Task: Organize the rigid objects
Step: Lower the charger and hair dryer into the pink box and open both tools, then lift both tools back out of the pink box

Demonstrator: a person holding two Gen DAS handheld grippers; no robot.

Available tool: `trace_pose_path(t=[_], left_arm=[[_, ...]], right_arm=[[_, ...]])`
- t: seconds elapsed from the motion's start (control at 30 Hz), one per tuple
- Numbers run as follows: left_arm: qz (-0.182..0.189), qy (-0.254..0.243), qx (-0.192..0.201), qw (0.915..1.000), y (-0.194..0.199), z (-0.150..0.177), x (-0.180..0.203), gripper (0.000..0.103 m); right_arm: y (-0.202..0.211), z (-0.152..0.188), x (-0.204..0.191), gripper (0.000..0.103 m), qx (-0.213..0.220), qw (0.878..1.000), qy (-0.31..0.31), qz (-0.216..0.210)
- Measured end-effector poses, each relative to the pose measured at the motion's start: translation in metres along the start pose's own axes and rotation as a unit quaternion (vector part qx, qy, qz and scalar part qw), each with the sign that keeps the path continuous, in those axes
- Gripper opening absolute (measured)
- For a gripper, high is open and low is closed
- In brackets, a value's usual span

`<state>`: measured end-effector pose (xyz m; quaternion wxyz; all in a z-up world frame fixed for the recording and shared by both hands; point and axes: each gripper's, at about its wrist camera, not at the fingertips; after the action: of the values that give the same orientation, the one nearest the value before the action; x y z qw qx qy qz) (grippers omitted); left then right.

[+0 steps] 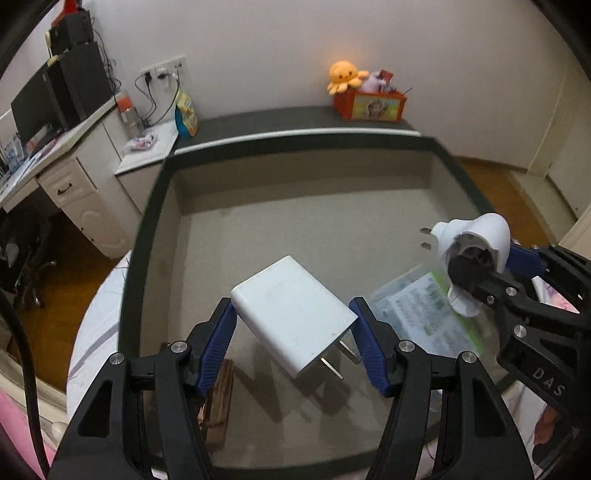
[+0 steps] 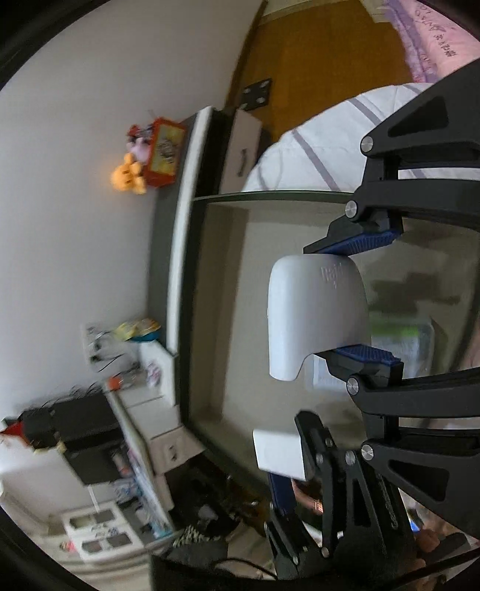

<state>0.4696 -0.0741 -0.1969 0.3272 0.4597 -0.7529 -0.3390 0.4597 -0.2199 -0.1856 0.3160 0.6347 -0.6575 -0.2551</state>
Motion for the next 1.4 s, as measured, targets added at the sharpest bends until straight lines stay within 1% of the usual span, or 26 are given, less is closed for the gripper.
trace_pose_path(t=[0.03,0.07,0.1,0.13,0.17,0.2,0.23,0.27,0.33,0.37,0.43,0.47,0.5,0.53,0.57,0.63,0.67,0.8,0.9,0.93,1.03,1.13,1.3,1.4], left_arm=[[0.001,0.002,-0.004,1.0,-0.002,0.0,0.0,0.065],[0.001,0.005,-0.006,1.0,-0.003,0.0,-0.001,0.068],[0.004,0.008,-0.005,0.9999,-0.002,-0.001,-0.001,0.074],[0.008,0.011,-0.002,0.9999,0.0,0.0,0.0,0.077],[0.008,0.013,0.003,0.9999,0.004,0.0,0.0,0.079],[0.004,0.015,0.007,0.9999,0.011,0.001,0.0,0.08],[0.005,0.017,0.011,0.9998,0.016,0.001,0.0,0.081],[0.011,0.02,0.02,0.9995,0.025,0.003,0.0,0.082],[0.015,0.022,0.045,0.9986,0.049,0.01,0.002,0.084],[0.014,0.015,0.064,0.9977,0.067,0.016,0.007,0.086],[0.01,0.009,0.092,0.9957,0.091,0.026,0.013,0.088],[0.009,0.003,0.112,0.9936,0.11,0.036,0.019,0.093],[0.007,0.0,0.123,0.9923,0.121,0.042,0.022,0.095],[0.003,-0.004,0.136,0.9907,0.133,0.049,0.025,0.095],[-0.001,-0.009,0.15,0.9886,0.146,0.058,0.03,0.095],[-0.011,-0.017,0.182,0.9832,0.174,0.076,0.042,0.096],[-0.021,-0.025,0.202,0.9788,0.191,0.09,0.051,0.096],[-0.043,-0.038,0.243,0.9682,0.233,0.128,0.069,0.096],[-0.056,-0.039,0.275,0.9589,0.26,0.153,0.08,0.096],[-0.059,-0.04,0.285,0.9559,0.272,0.165,0.085,0.096],[-0.061,-0.043,0.299,0.9512,0.292,0.185,0.094,0.096],[-0.067,-0.044,0.312,0.9467,0.314,0.207,0.104,0.096],[-0.075,-0.048,0.339,0.9364,0.34,0.228,0.115,0.096],[-0.075,-0.05,0.349,0.9327,0.351,0.236,0.119,0.097]], right_arm=[[-0.005,0.001,0.001,0.044,-0.007,1.0,0.001,0.005],[-0.007,0.002,0.002,0.046,-0.01,1.0,0.001,0.007],[-0.008,0.004,0.005,0.049,-0.007,1.0,-0.005,0.002],[-0.007,0.005,0.006,0.052,-0.006,1.0,-0.008,0.0],[-0.004,0.006,0.005,0.061,-0.002,1.0,-0.009,-0.002],[0.001,0.007,0.003,0.076,0.003,1.0,-0.008,-0.004],[0.005,0.007,0.002,0.081,0.008,1.0,-0.005,-0.014],[0.013,0.008,0.002,0.084,0.016,1.0,-0.005,-0.009],[0.033,0.011,0.002,0.084,0.038,0.999,-0.004,0.002],[0.042,0.012,0.002,0.084,0.048,0.999,-0.006,0.002],[0.066,0.017,0.004,0.084,0.069,0.998,-0.013,0.005],[0.081,0.02,0.003,0.084,0.081,0.997,-0.014,0.006],[0.094,0.023,0.002,0.085,0.093,0.995,-0.016,0.007],[0.112,0.029,0.002,0.085,0.11,0.994,-0.017,0.008],[0.126,0.032,0.0,0.088,0.122,0.992,-0.016,0.011],[0.157,0.043,-0.004,0.089,0.151,0.988,-0.011,0.025],[0.175,0.05,-0.007,0.089,0.168,0.985,-0.006,0.035],[0.23,0.079,-0.012,0.09,0.219,0.974,-0.005,0.06],[0.265,0.1,-0.016,0.09,0.243,0.967,-0.007,0.08],[0.276,0.108,-0.017,0.09,0.25,0.964,-0.01,0.084],[0.307,0.133,-0.018,0.09,0.273,0.957,-0.022,0.092],[0.329,0.148,-0.019,0.09,0.283,0.954,-0.029,0.093],[0.362,0.167,-0.022,0.09,0.306,0.947,-0.036,0.091],[0.377,0.174,-0.025,0.09,0.319,0.942,-0.037,0.093]])
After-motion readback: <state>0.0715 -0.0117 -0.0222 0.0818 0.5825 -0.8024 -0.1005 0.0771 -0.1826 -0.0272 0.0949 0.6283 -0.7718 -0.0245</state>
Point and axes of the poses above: each gripper's, at about its wrist camera, not at the fingertips, and y roughly against the way its jaws point, x to its right, z to its underside, and after that the axes turned 14 degrees about z, right-handed
